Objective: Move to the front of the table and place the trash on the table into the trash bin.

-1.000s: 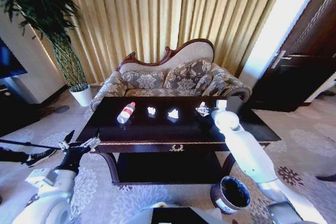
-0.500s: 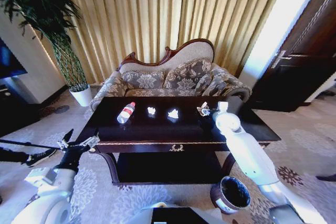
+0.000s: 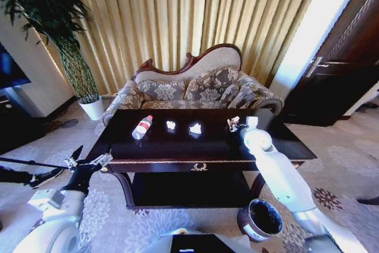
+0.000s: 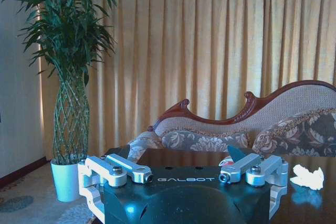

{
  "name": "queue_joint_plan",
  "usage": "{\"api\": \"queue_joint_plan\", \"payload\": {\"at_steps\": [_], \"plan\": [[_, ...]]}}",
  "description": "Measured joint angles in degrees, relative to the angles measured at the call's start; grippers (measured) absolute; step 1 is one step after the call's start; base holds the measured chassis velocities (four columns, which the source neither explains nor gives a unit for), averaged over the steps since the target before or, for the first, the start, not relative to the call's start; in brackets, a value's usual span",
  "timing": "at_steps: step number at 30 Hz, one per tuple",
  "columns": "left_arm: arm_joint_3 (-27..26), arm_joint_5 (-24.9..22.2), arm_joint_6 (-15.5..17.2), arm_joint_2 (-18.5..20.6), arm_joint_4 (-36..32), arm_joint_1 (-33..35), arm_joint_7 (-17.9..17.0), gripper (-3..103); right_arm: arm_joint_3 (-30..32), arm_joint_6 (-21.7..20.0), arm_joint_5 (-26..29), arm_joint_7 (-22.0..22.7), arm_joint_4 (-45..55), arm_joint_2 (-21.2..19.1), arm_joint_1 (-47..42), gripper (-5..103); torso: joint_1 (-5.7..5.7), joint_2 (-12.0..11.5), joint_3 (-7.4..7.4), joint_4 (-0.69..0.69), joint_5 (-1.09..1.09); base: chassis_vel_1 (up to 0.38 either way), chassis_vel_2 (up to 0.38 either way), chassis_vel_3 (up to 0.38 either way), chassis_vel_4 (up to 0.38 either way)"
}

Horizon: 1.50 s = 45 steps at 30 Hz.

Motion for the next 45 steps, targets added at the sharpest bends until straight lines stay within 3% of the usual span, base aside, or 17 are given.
{"api": "queue_joint_plan", "payload": {"at_steps": [4,10,13,17,25,32,38,45], "plan": [[0.0,0.0,0.0,0.1,0.0,0.0,0.0,100,0.4,0.5,0.0,-0.1,0.4,0.1,-0.5,1,0.00,0.0,0.00,0.00,0.00,0.000,0.000,0.000,0.000],[0.0,0.0,-0.1,0.1,0.0,-0.1,0.0,100,1.1,6.0,0.0,-1.8,2.3,-0.3,-1.9,0,0.00,0.0,0.00,0.00,0.00,0.000,0.000,0.000,0.000],[0.0,0.0,-0.1,0.1,0.0,-0.1,0.0,100,3.2,11.6,-0.5,-4.2,8.5,-0.9,-5.5,0,0.00,0.0,0.00,0.01,-0.01,0.000,0.000,0.000,0.000],[0.0,-0.1,-0.2,0.1,0.0,-0.2,0.0,100,6.3,14.1,-0.9,-6.6,16.4,-1.3,-11.8,0,0.00,0.0,0.00,0.00,0.00,0.000,0.000,0.000,0.000],[0.4,-0.1,-0.3,-0.1,0.0,-0.5,0.0,100,10.9,15.8,-1.7,-8.2,29.1,-1.5,-23.6,0,-0.01,0.0,-0.01,-0.01,0.00,0.000,0.000,0.000,0.000],[0.4,-0.1,-0.3,-0.1,0.0,-0.7,0.0,100,11.6,18.9,-7.0,-9.8,39.6,1.2,-32.5,0,-0.01,0.0,-0.01,0.00,-0.01,0.000,0.000,0.000,0.000],[0.8,-0.1,-0.3,0.0,0.0,-0.7,0.1,100,12.3,20.0,-11.4,-10.2,42.7,3.5,-38.6,0,-0.01,0.0,-0.01,-0.01,0.00,0.000,0.000,0.000,0.000],[1.1,-0.1,-0.3,0.2,0.0,-0.8,0.1,100,12.2,20.2,-12.8,-10.3,43.7,5.0,-40.4,0,0.00,0.0,0.00,0.00,-0.01,0.000,0.000,0.000,0.000]]}}
